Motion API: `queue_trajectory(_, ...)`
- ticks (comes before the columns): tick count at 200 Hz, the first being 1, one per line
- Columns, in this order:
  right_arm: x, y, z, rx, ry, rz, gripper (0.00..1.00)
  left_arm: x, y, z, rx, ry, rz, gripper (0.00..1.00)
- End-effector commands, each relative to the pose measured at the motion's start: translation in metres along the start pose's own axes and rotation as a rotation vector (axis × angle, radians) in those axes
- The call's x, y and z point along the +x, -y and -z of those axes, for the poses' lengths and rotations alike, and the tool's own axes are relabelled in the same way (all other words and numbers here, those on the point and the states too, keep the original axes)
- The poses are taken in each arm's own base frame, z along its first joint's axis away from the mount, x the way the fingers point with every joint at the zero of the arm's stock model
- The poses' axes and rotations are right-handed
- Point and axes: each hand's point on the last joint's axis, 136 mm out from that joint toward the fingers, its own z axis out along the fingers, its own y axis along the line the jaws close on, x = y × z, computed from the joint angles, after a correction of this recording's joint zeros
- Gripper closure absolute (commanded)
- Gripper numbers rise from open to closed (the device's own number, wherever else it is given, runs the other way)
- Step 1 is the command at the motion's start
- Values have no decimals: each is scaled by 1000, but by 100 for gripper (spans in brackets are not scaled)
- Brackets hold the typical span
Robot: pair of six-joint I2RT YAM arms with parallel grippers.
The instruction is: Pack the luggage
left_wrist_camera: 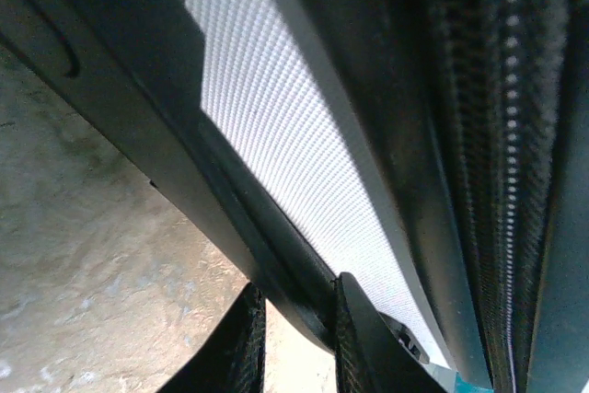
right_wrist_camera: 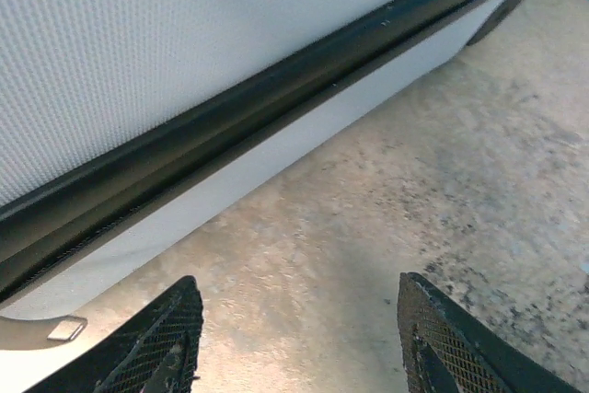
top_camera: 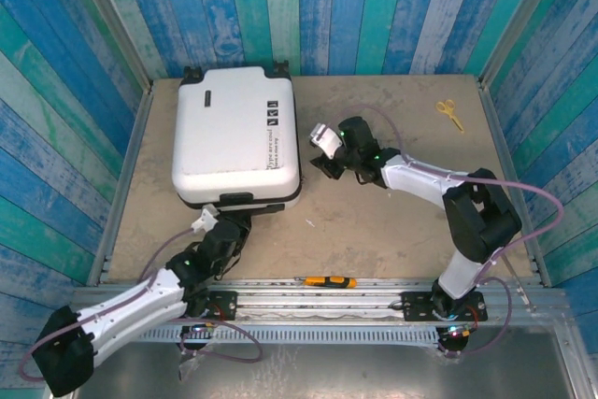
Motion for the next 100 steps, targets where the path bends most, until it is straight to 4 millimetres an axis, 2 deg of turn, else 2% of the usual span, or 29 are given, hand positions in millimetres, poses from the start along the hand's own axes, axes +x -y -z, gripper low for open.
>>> queue_trajectory(1,-2,33,24,119,9,-82,41,6,-55,-9,-252,-69,-296,100)
queue_trajectory(42,16,69,71,227,45,-249,39,15,2,-63,-278,-125,-420,100)
queue_trajectory(61,32,83,95,285,58,-317,38,24,39,-86,-209,-146,-443,99)
queue_trajectory(66,36,85,101,299,63,-331,37,27,49,-91,-188,-157,-447,89)
queue_trajectory(81,49,95,120,368,67,-382,34,37,79,-98,-101,-188,-467,49)
queue_trajectory(94,62,100,133,417,69,-414,30,38,100,-93,-48,-180,-500,28)
queue_trajectory(97,64,101,136,425,72,-421,30,38,104,-91,-38,-178,-515,8)
queue_trajectory(100,67,101,138,433,73,-431,29,38,109,-88,-26,-175,-536,3)
